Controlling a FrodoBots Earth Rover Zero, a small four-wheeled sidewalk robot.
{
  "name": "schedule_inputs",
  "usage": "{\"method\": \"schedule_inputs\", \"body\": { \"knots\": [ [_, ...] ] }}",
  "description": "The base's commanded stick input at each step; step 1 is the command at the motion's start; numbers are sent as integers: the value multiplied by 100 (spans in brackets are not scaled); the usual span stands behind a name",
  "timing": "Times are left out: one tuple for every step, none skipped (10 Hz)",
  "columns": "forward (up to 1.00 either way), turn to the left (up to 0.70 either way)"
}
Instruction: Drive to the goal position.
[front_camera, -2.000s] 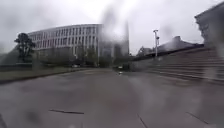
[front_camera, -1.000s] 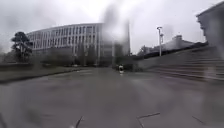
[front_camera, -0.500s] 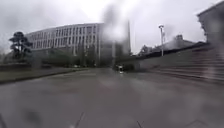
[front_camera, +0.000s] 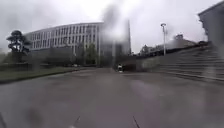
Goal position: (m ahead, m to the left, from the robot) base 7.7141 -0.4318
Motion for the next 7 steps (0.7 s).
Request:
{"method": "schedule_inputs", "body": {
  "knots": [
    [100, 0],
    [100, 0],
    [100, 0],
    [100, 0],
    [100, 0],
    [100, 0],
    [100, 0]
  ]
}}
